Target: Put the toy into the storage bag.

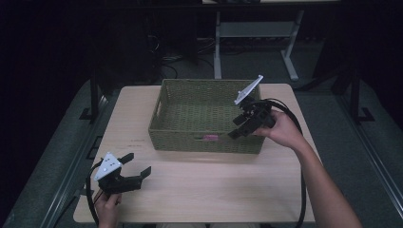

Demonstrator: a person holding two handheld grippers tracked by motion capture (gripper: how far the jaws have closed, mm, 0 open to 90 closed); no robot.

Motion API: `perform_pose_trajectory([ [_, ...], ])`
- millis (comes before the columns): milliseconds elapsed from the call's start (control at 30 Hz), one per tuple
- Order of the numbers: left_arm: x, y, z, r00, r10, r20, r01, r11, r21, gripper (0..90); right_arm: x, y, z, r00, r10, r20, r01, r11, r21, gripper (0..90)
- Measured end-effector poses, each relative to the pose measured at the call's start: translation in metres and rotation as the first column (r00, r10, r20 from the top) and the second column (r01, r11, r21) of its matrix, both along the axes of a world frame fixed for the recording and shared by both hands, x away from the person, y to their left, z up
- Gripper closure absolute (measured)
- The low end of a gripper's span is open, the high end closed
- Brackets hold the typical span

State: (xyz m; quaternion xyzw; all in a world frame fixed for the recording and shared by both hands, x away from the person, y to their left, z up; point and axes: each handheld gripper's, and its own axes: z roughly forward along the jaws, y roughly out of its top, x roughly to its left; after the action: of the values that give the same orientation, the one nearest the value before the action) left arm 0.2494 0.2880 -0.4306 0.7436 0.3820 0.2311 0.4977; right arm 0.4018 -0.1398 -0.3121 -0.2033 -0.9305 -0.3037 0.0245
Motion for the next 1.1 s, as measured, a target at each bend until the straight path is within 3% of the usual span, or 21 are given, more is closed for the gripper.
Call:
perform_pose_trajectory([
  [667, 0.0, 0.0, 0.0, 1.0, -0.001, 0.0, 0.001, 1.0, 0.008, 13.8, -0.025, -0.005, -0.016, 0.9998, 0.022, 0.004, -0.022, 0.9997, 0.006, 29.8],
  [1100, 0.001, 0.0, -0.001, 1.0, 0.002, -0.003, -0.002, 1.0, 0.005, 13.8, -0.043, -0.012, -0.029, 0.9994, 0.026, 0.021, -0.027, 0.9989, 0.038, 30.0],
])
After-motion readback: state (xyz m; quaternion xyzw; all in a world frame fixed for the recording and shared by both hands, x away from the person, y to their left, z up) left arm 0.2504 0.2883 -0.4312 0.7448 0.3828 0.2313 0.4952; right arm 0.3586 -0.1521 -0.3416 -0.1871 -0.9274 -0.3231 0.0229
